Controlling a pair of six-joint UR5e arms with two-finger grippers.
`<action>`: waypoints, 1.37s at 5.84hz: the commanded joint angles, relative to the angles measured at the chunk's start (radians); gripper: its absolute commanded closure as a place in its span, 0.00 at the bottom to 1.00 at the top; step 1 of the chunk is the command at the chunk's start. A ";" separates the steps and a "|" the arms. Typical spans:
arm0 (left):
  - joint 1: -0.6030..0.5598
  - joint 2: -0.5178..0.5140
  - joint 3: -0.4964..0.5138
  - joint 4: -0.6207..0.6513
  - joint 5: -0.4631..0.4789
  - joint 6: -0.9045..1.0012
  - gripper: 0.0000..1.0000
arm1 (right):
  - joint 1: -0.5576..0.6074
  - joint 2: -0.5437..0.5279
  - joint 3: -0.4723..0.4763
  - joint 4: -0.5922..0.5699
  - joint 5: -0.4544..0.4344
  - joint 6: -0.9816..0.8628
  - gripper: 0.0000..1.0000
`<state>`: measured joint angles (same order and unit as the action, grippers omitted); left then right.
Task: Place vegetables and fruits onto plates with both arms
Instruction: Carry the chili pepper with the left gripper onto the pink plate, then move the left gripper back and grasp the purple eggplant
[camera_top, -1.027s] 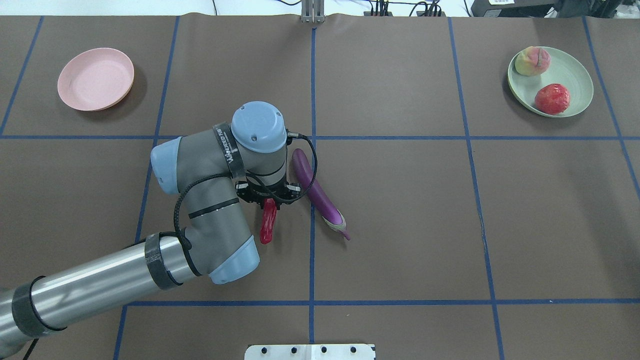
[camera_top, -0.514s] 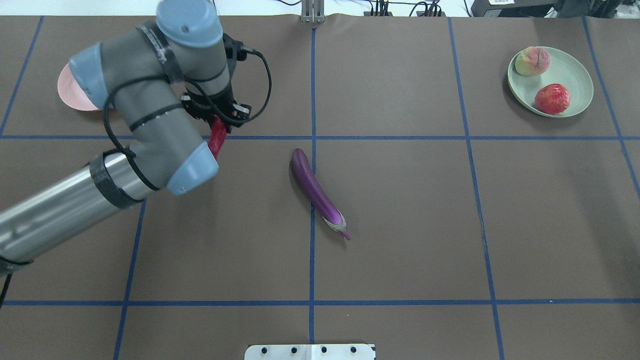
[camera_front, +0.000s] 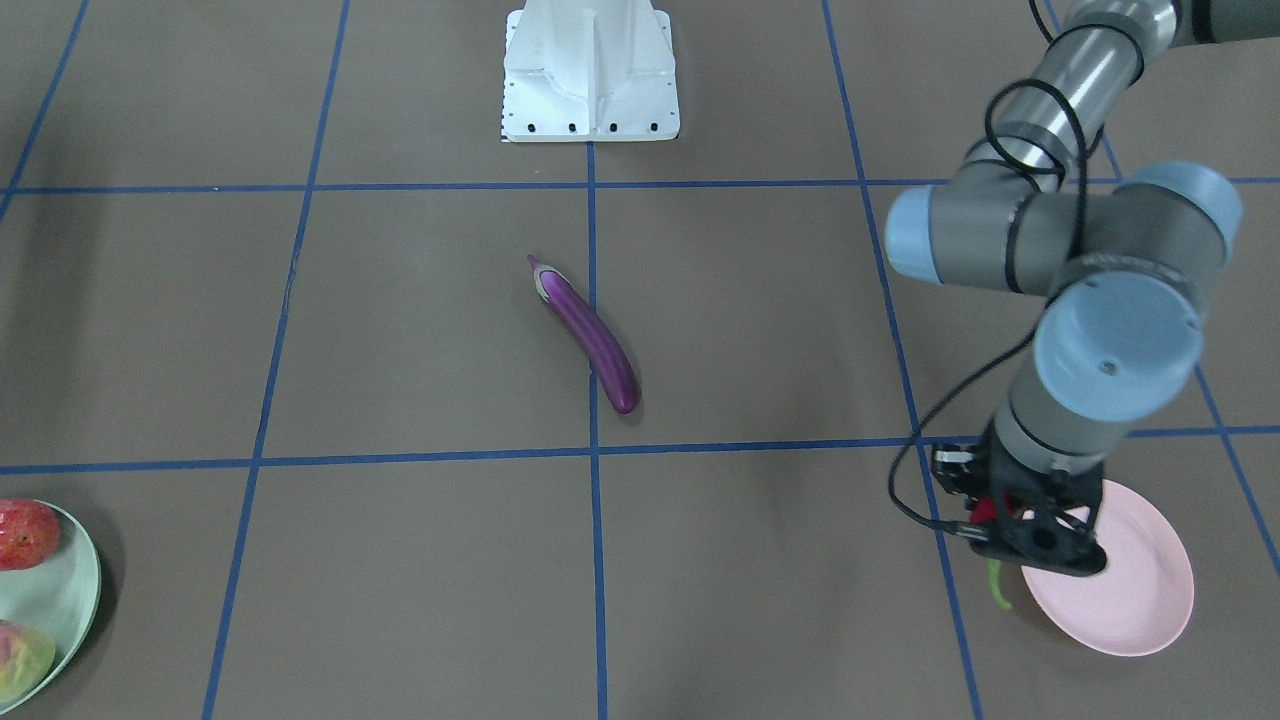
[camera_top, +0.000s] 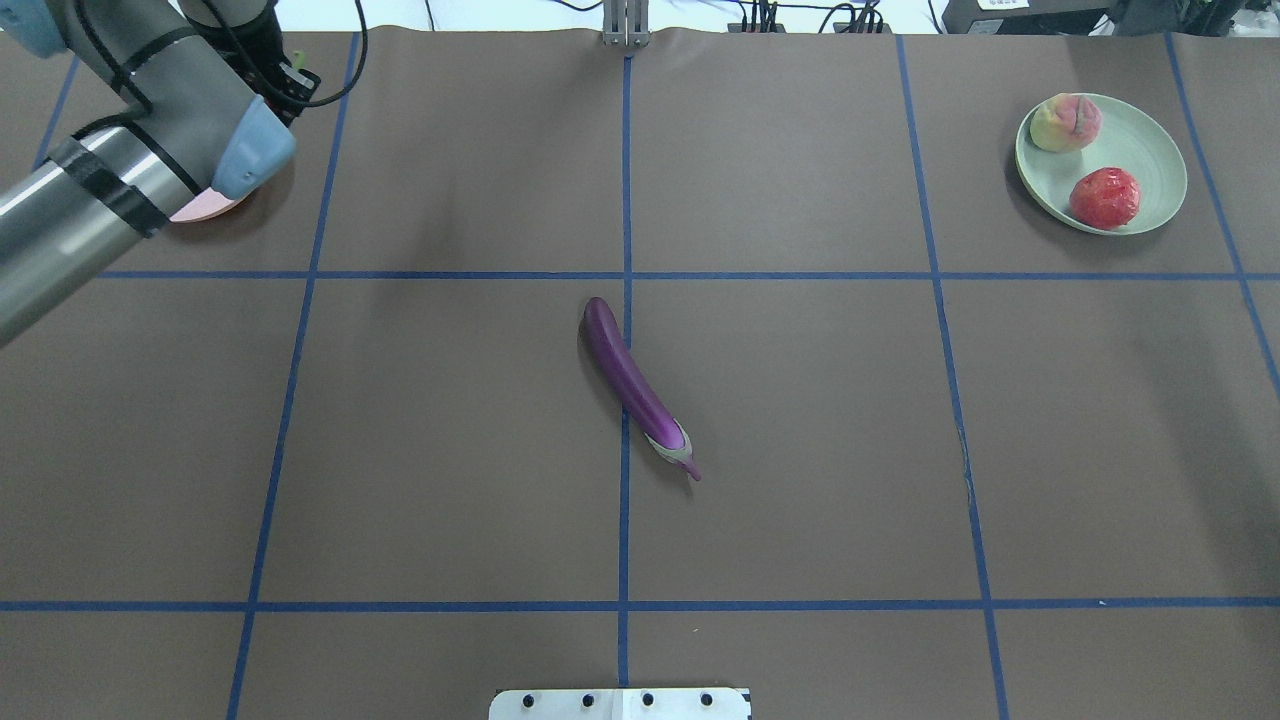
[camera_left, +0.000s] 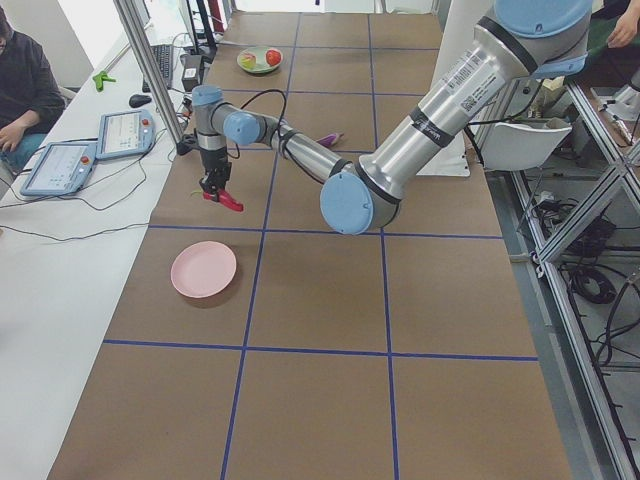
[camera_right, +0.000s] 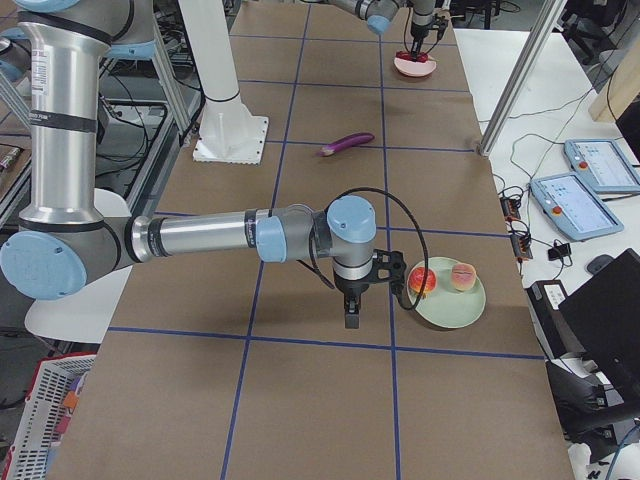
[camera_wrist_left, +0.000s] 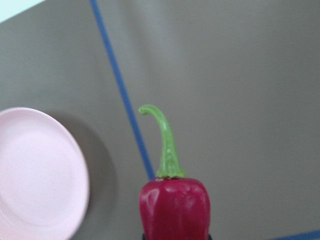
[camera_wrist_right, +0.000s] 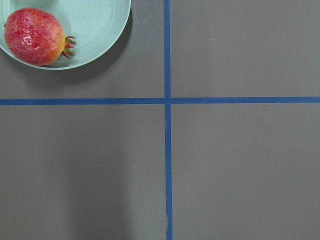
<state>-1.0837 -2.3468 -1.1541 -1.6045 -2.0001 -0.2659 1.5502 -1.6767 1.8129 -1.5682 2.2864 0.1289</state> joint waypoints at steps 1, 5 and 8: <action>-0.065 0.003 0.221 -0.188 0.000 0.123 1.00 | -0.001 0.002 -0.001 0.000 0.001 0.000 0.01; -0.065 0.075 0.205 -0.358 -0.107 0.055 0.00 | -0.001 0.003 0.005 0.001 0.001 0.000 0.01; 0.121 -0.006 -0.054 -0.227 -0.168 -0.633 0.00 | -0.001 0.005 0.003 0.001 -0.001 0.000 0.01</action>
<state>-1.0524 -2.3154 -1.1400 -1.8648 -2.1720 -0.6444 1.5493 -1.6721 1.8175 -1.5677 2.2868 0.1288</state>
